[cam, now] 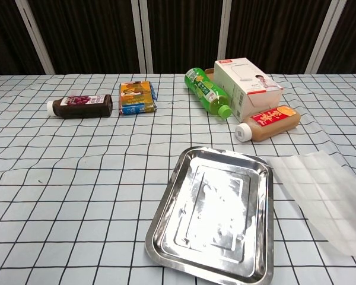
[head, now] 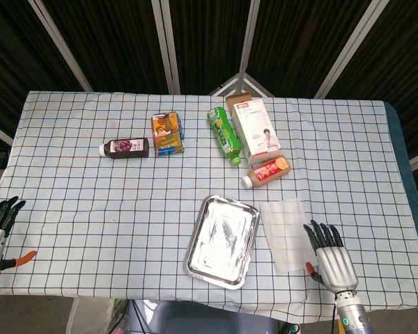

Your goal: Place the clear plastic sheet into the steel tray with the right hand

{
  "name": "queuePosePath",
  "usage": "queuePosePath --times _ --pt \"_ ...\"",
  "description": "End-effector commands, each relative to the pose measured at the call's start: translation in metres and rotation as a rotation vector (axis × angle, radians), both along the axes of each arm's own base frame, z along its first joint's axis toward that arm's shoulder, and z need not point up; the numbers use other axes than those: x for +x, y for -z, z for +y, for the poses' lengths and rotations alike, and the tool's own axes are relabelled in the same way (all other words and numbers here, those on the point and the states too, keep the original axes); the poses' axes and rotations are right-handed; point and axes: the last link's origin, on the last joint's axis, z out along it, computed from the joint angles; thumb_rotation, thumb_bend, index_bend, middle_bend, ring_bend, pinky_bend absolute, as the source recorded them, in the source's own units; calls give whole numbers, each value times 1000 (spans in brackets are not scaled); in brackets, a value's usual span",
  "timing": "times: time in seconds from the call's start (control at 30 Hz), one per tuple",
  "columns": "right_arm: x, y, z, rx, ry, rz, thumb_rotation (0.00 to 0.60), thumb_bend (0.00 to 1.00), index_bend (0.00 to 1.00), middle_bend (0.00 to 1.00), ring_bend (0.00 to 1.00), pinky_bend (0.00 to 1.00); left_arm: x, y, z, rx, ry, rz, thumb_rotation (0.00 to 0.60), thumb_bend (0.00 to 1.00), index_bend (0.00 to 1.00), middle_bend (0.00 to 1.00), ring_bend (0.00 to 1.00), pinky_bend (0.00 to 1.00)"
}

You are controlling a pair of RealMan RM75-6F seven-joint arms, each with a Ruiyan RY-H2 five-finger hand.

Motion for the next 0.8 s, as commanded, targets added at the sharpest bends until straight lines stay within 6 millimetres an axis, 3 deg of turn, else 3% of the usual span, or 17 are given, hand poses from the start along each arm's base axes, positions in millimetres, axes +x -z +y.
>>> queuePosePath --times 0.03,0.8 --pt "-6 10 -1 8 27 31 600 394 0 0 0 0 0 0 0 -3 2 1 600 0 0 0 0 0" --pt "-27 20 1 40 105 120 600 394 0 0 0 0 1 0 -1 -2 3 -4 600 0 0 0 0 0"
